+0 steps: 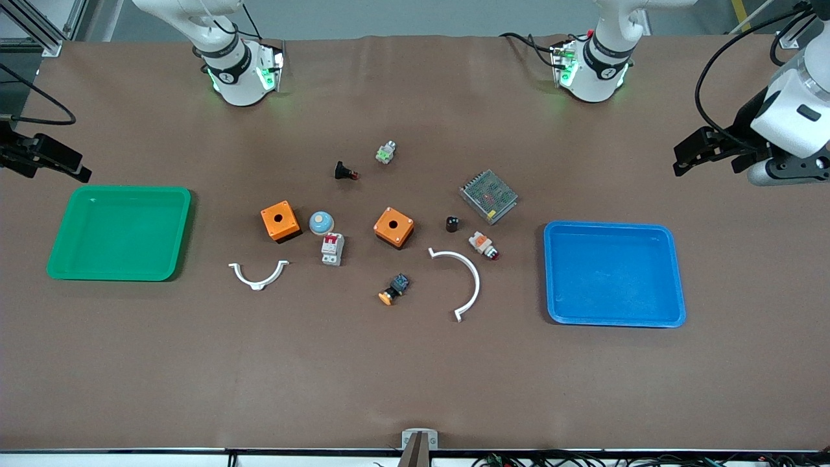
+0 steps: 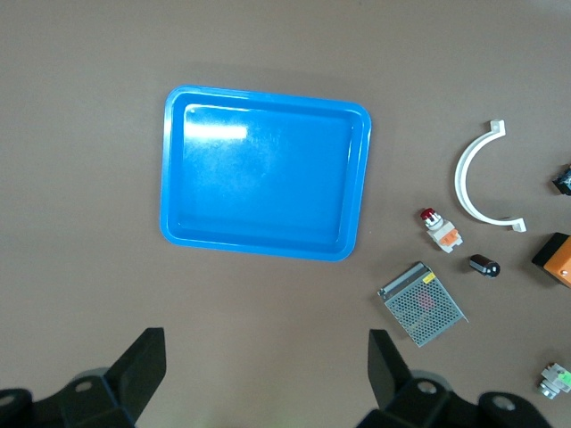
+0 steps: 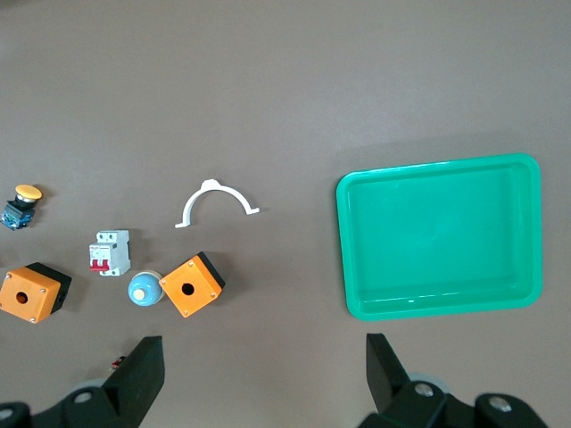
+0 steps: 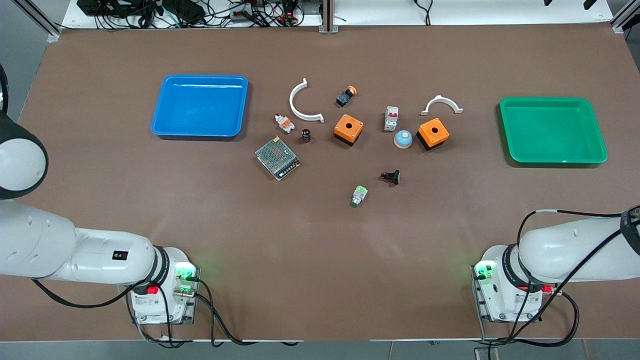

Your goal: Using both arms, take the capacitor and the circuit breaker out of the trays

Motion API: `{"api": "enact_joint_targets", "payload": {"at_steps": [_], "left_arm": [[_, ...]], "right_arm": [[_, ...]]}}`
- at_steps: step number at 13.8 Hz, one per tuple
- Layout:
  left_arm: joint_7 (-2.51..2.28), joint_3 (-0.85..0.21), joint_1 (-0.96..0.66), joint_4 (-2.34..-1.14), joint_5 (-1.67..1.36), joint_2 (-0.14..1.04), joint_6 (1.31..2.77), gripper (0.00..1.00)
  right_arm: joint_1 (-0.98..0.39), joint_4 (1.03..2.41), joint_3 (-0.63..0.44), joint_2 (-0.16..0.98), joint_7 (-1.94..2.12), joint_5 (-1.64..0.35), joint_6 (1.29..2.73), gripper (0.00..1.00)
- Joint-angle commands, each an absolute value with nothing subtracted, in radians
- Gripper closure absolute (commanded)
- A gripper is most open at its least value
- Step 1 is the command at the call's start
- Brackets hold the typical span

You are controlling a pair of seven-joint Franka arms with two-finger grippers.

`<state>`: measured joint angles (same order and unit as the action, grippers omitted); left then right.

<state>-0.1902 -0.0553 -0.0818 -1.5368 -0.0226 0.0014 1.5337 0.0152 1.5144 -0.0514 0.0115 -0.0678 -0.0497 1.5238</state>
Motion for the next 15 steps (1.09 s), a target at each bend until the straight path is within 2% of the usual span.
{"api": "enact_joint_targets", "payload": {"at_steps": [1,3,11,15], "left_arm": [[-0.202,-0.063,-0.077,-1.562,-0.041,-0.034,1.519,0.0],[-0.239,-0.09,-0.071,-1.574,-0.041,-0.047,1.513,0.0],[-0.18,-0.078,-0.067,-1.608,-0.017,-0.075,1.562,0.0],[-0.172,-0.081,-0.066,-1.661,0.014,-0.114,1.609,0.0]], "right_arm": [[0.034,1.476,-0.035,0.038,-0.064,-0.04,1.513,0.0],[0.034,1.476,-0.035,0.04,-0.064,-0.041,1.513,0.0],[0.041,1.471,-0.035,0.055,-0.063,-0.031,1.532,0.0],[0.043,1.471,-0.035,0.055,-0.063,-0.034,1.549,0.0]]}}
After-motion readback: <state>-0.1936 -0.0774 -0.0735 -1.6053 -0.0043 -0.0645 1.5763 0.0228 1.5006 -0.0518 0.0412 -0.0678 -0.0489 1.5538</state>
